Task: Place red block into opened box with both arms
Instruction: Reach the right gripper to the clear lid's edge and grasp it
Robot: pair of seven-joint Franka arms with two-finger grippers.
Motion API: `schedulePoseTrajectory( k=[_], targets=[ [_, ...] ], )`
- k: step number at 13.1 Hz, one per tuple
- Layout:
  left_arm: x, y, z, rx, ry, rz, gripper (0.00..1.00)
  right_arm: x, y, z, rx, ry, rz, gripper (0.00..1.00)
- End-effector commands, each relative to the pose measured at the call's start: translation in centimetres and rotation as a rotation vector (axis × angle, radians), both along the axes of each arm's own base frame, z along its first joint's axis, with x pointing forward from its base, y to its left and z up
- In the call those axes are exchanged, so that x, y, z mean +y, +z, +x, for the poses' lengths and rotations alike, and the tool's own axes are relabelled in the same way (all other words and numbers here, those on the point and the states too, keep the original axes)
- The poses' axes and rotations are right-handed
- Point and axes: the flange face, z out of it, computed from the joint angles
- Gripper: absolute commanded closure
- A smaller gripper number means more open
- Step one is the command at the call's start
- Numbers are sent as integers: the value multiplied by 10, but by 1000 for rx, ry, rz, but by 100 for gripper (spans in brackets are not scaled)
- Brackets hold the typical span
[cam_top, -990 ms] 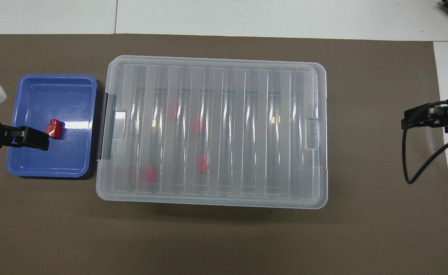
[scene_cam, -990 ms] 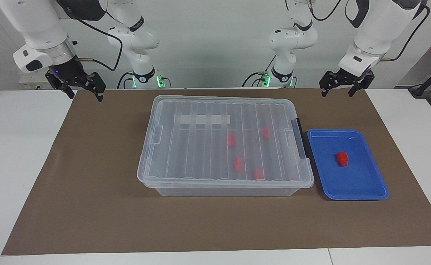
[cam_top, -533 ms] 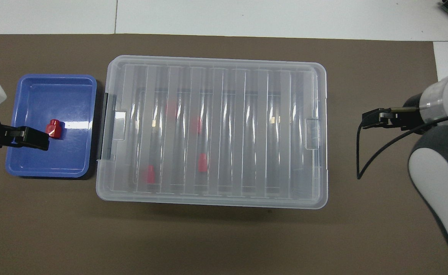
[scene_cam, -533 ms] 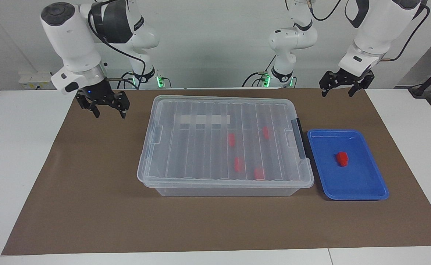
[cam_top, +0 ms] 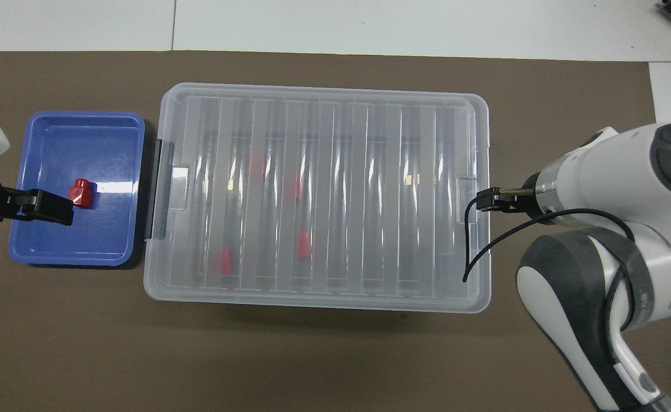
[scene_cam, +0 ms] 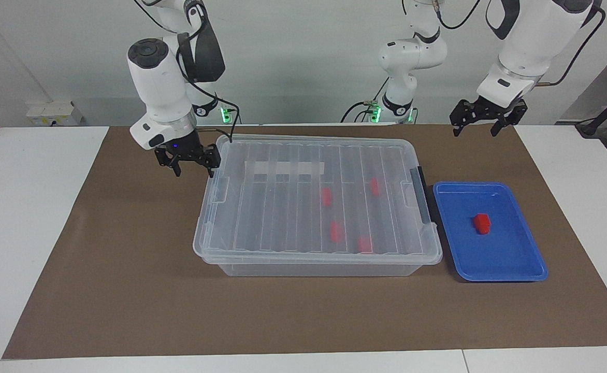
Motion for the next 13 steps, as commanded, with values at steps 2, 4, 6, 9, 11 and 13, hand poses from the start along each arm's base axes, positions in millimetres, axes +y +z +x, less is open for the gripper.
schedulePoseTrajectory(
  k=[2, 4, 6, 9, 11, 13],
  targets=[
    [3, 2, -4, -8, 13, 15, 0, 15, -16, -18, 13, -37, 13, 9],
    [2, 3, -3, -14, 12, 13, 0, 5, -22, -21, 26, -31, 9, 10],
    [0, 4, -2, -20, 14, 10, 0, -7, -26, -21, 35, -30, 6, 10],
    [1, 4, 1, -39, 15, -2, 0, -26, -27, -19, 41, -19, 4, 11],
    [0, 5, 3, -53, 16, -16, 0, -40, -28, -18, 52, 10, 2, 11],
    [2, 1, 2, -50, 23, -18, 0, -55, -28, -16, 56, 44, 2, 11]
  ],
)
